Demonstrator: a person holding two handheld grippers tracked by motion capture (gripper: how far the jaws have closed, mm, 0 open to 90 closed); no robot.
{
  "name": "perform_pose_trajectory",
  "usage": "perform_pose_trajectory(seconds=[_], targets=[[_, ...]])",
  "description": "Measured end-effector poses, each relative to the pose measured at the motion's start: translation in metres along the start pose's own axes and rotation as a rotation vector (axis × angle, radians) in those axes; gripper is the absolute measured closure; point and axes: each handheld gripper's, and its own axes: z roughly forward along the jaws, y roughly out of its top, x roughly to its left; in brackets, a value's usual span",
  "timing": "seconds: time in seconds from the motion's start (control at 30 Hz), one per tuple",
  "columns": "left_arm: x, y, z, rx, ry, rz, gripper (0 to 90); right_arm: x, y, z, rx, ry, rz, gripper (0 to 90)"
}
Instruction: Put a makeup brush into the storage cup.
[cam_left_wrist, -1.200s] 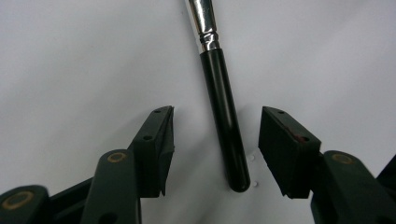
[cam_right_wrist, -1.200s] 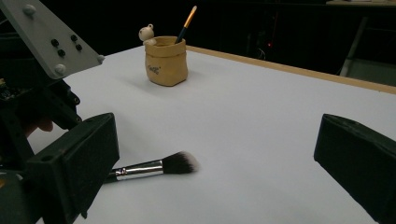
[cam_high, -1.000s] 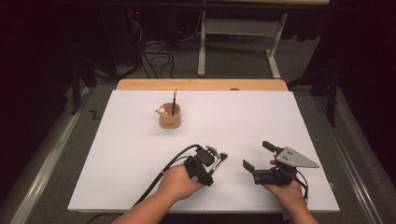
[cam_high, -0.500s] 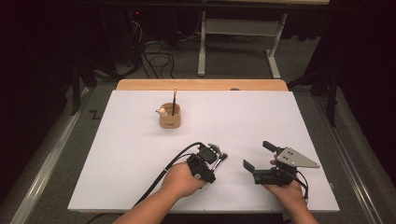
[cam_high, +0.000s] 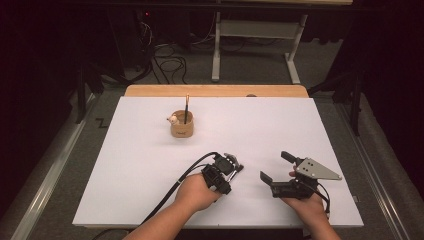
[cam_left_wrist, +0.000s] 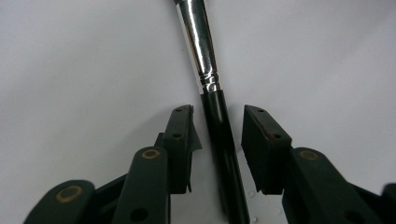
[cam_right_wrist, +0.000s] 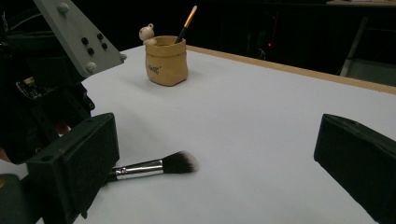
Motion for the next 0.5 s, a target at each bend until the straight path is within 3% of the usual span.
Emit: perform_pose_trajectory(seconds=[0.5], targets=[[0.0001,0.0005,-0.0001,0.013,0.035,0.009,75.2,-0.0003,-0.0002,-0.0003,-0.001,0.001,0.003,0.8]])
